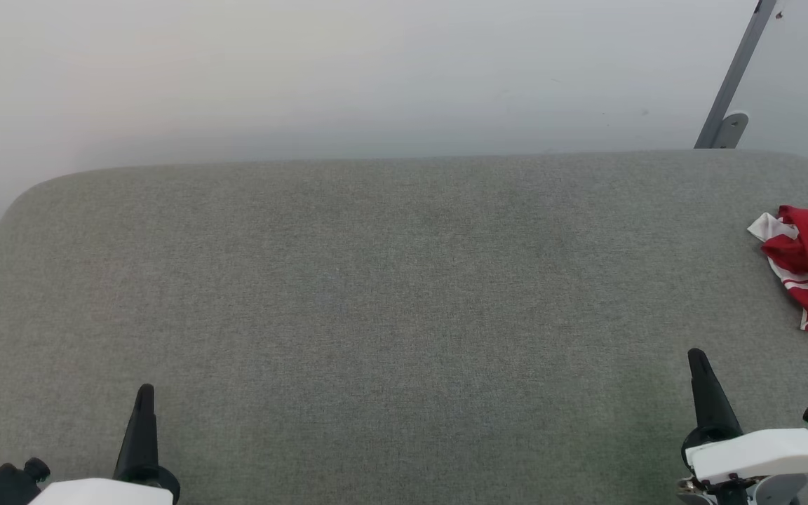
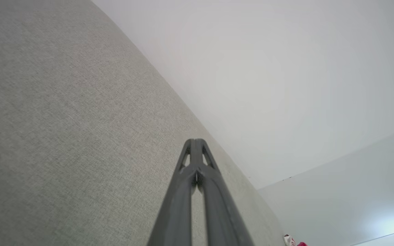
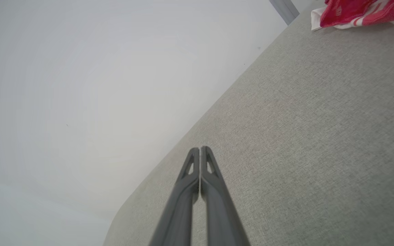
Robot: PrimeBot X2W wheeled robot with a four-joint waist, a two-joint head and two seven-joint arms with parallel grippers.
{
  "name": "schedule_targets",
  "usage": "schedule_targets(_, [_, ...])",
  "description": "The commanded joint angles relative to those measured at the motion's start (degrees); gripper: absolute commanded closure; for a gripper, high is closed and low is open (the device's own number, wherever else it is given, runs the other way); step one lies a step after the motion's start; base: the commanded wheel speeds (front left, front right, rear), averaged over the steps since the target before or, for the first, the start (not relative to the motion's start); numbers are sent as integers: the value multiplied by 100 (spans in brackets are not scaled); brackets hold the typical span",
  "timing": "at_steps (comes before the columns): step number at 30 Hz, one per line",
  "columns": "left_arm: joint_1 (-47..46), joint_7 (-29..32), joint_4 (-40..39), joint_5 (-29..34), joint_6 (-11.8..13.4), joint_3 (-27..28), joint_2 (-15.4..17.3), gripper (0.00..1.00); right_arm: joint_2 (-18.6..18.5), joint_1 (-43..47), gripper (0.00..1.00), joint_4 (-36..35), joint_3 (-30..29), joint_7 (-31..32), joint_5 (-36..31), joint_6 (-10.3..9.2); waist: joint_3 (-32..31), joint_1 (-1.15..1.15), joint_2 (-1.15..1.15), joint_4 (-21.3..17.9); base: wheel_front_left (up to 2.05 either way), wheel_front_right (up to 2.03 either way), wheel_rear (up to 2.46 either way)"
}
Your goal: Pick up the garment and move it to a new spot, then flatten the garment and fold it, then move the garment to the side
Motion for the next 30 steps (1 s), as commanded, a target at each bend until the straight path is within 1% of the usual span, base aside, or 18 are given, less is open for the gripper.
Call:
schedule_targets(1, [-160,42,-33,-172,-12,28,29,100,-4,-126,100,-58,-20,45,154,0,1,0,0,0,0,0,0])
schedule_targets(13, [-354,256,73,-844,-15,44,-31,100,23,-221,100,-51,-75,258,877,1,18,0,0,-3,0,0,0])
schedule_targets(30, [-599,506,208,-1642,-19,65,-105,100,58,-343,100,-40,-132,510,1772,1,42,0,0,-8,0,0,0])
